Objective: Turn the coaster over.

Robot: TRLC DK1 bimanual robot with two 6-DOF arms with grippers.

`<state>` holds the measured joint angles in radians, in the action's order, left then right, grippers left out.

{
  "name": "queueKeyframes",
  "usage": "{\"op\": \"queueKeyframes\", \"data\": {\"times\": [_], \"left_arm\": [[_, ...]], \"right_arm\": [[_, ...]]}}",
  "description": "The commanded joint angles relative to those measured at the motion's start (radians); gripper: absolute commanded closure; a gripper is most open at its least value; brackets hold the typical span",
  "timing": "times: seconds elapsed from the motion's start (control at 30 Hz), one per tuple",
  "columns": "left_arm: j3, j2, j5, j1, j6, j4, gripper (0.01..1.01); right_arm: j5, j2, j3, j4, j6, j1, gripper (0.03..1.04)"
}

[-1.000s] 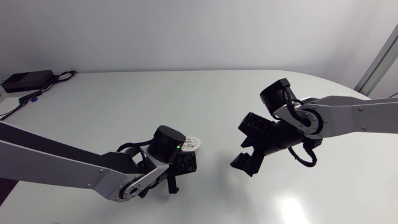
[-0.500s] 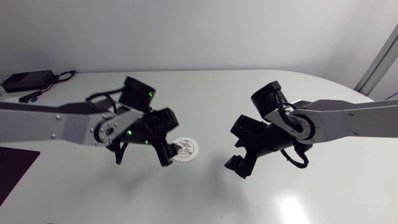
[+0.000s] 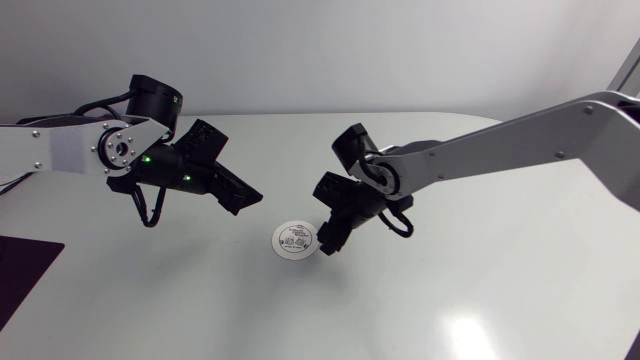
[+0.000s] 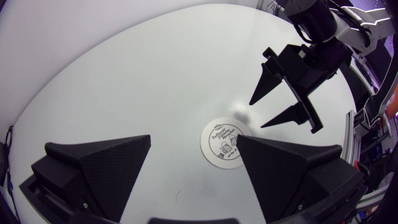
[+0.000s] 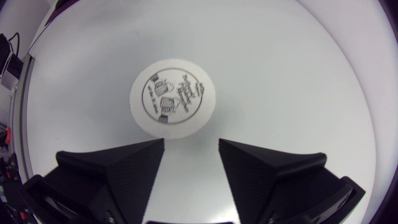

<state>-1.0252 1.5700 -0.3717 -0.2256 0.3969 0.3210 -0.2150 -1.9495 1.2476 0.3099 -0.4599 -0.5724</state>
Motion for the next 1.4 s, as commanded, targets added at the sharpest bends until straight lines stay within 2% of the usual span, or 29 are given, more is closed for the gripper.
{"op": "queueKeyframes", "data": {"times": [0.0,0.1,0.27,0.47,1.03,1.2,1.23,1.27,1.37], "left_arm": [[0.022,0.016,-0.021,0.038,-0.027,0.012,0.051],[0.031,0.016,-0.027,0.071,-0.023,0.013,0.051],[0.056,-0.005,-0.027,0.077,-0.02,0.013,0.051],[0.071,-0.013,-0.027,0.075,-0.016,0.01,0.051],[0.054,-0.005,-0.027,0.043,-0.024,0.007,0.051],[0.047,-0.021,-0.027,0.031,-0.046,0.007,0.051],[0.047,-0.033,-0.027,0.031,-0.05,0.007,0.051],[0.048,-0.05,-0.027,0.034,-0.053,0.007,0.051],[0.047,-0.111,-0.027,0.063,-0.067,0.007,0.051]], "right_arm": [[0.011,-0.08,0.082,0.029,0.026,-0.018,1.02],[0.011,-0.12,0.138,0.051,0.032,-0.037,1.02],[-0.017,-0.193,0.222,0.11,0.046,-0.049,1.02],[-0.038,-0.229,0.251,0.126,0.049,-0.053,1.02],[-0.044,-0.098,0.021,0.086,-0.019,0.036,1.02],[-0.027,-0.026,0.018,0.035,0.024,0.008,1.02],[-0.011,0.006,0.013,0.021,0.043,0.003,0.99],[0.005,0.049,0.004,0.005,0.056,0.003,0.85],[0.068,0.193,-0.028,-0.032,0.079,0.014,0.13]]}}
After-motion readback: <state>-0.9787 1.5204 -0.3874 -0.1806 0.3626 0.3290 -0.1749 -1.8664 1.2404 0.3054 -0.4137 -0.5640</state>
